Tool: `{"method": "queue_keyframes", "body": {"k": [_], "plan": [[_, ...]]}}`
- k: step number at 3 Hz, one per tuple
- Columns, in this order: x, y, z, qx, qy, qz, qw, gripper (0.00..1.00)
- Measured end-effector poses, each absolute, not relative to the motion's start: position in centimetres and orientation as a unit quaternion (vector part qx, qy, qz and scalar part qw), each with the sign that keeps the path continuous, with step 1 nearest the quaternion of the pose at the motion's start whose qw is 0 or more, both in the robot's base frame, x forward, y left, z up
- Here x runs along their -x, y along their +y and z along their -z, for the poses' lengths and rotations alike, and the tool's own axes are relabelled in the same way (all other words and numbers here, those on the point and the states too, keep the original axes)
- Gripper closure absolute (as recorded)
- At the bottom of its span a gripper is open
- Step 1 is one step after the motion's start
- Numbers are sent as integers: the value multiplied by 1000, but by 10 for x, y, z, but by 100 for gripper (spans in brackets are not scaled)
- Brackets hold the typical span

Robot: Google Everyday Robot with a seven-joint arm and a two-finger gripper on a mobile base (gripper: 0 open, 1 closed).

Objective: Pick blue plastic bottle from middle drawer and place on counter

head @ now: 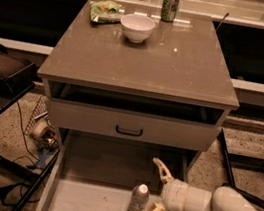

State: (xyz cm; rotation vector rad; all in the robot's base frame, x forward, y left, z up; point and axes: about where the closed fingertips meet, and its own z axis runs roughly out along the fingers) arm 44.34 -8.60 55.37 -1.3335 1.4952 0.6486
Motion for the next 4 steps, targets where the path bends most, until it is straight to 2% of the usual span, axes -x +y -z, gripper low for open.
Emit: {"method": "queue_keyframes", "body": {"k": [2, 3, 4], "plan": [[-429, -75, -487, 550, 613, -316, 472, 0], [-428, -73, -482, 550, 613, -320, 469, 14], [-427, -70, -482, 551, 611, -323, 468, 46]]}}
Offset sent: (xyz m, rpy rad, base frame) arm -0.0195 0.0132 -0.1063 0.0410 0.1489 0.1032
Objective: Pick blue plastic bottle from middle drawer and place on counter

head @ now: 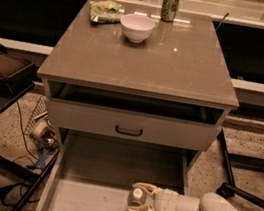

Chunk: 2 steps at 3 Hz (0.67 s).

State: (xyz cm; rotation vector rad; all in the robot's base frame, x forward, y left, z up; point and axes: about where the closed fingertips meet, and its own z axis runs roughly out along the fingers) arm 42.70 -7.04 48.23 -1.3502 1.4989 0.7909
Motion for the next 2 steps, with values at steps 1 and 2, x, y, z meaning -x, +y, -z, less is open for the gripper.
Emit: {"method": "queue_keyframes", "body": {"k": [1, 2], "plan": [[-427, -69, -482, 551, 610, -324, 468, 70], [-426, -67, -482, 551, 609, -325, 468, 92]]}}
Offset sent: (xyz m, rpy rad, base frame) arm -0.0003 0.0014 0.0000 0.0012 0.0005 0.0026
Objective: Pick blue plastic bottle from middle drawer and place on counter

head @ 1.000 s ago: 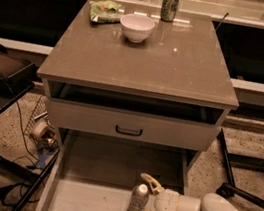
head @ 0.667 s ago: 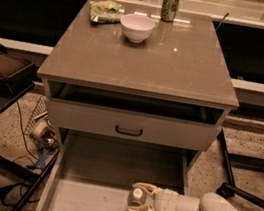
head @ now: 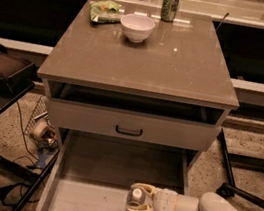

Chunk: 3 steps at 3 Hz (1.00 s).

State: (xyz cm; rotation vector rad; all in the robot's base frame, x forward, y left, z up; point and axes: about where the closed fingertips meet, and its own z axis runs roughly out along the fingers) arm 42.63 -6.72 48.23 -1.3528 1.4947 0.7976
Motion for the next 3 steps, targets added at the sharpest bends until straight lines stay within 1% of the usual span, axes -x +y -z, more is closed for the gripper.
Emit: {"method": "queue_keyframes", "body": {"k": [1, 2, 3], "plan": [[-425, -62, -500, 555, 604, -330, 467, 100], [-412, -60, -562, 543, 609, -344, 465, 100], [-418, -77, -660, 522, 624, -354, 462, 100]]}}
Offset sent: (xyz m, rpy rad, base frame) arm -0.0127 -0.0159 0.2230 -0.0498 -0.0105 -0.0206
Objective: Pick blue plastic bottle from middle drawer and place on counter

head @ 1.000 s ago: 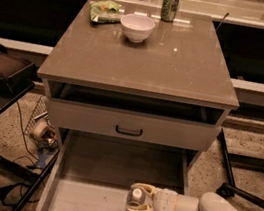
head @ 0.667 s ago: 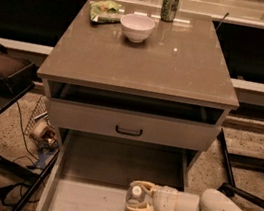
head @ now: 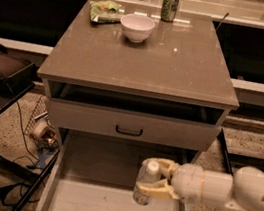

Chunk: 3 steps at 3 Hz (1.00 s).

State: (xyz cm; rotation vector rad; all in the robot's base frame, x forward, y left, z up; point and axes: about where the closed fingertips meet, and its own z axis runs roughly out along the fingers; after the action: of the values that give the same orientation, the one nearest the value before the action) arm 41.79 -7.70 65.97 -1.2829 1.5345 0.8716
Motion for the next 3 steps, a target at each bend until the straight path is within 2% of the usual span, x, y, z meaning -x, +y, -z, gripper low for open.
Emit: {"method": "queue_keyframes", "body": {"k": [1, 3], "plan": [[-434, -95, -766, 508, 638, -349, 463, 100], [-488, -122, -903, 448, 653, -327, 516, 100]]}}
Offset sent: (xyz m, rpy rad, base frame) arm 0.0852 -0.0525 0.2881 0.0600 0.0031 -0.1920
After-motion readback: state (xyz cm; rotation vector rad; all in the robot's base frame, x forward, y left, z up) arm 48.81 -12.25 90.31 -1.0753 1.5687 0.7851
